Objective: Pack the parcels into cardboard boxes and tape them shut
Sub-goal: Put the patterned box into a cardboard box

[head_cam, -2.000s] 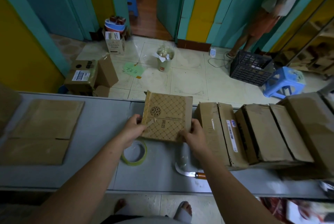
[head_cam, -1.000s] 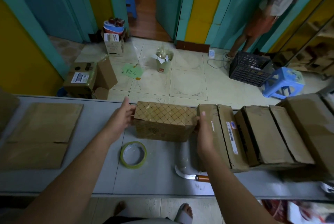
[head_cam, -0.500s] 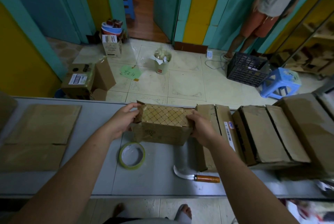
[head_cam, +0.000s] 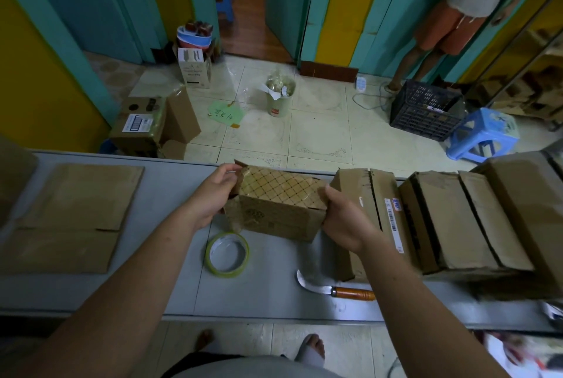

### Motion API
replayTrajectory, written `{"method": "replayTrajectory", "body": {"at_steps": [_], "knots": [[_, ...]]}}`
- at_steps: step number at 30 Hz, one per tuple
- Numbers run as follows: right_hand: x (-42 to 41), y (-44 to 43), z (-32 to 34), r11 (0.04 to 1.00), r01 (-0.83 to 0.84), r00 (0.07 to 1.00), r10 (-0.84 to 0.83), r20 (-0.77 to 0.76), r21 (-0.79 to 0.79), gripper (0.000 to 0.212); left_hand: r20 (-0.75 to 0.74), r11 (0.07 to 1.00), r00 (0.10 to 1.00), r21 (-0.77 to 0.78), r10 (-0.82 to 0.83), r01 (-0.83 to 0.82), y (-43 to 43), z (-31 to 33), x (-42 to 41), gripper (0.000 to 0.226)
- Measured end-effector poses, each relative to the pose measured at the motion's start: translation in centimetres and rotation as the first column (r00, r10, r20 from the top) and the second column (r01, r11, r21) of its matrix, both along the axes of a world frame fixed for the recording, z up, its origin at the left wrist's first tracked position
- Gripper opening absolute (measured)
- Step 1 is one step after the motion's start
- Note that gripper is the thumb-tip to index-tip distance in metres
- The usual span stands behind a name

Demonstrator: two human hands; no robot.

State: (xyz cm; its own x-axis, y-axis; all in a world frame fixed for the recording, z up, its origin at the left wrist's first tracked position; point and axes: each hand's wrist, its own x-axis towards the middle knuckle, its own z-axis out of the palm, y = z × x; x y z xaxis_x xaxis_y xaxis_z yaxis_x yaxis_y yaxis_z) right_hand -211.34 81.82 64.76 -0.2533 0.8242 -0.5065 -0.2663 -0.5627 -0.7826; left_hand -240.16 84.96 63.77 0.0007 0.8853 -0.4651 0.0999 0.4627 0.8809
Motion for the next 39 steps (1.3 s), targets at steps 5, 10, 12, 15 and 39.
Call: {"method": "replayTrajectory", "body": {"at_steps": [5, 10, 12, 15, 39], "knots": [[0.4, -0.4, -2.1, 1.0, -0.014, 0.996, 0.013, -0.085, -0.022, 0.041, 0.042, 1.0, 0.999, 0.005, 0.015, -0.015, -0.3, 0.0, -0.3, 0.028], [-1.2, -0.6, -1.9, 0.97, 0.242, 0.933, -0.236, 0.273, 0.01, 0.041, 0.012, 0.999, 0.999, 0.02, 0.047, -0.047, -0.2, -0.3, 0.1, 0.022], [-1.6, -0.8, -1.6, 0.931, 0.315, 0.805, -0.364, 0.468, 0.182, 0.056, -0.032, 0.995, 0.996, 0.065, 0.079, -0.076, -0.2, -0.4, 0.0, 0.029], [-1.2, -0.9, -1.9, 0.918, 0.181, 0.721, -0.367, 0.588, 0.352, 0.067, -0.102, 0.988, 0.993, 0.15, 0.052, -0.037, -0.4, -0.3, -0.4, 0.061], [-7.1, -1.0, -2.8, 0.798, 0.588, 0.699, -0.583, 0.414, 0.131, 0.044, 0.108, 0.765, 0.758, -0.051, 0.643, -0.642, -0.3, 1.1, 4.0, 0.044]]}}
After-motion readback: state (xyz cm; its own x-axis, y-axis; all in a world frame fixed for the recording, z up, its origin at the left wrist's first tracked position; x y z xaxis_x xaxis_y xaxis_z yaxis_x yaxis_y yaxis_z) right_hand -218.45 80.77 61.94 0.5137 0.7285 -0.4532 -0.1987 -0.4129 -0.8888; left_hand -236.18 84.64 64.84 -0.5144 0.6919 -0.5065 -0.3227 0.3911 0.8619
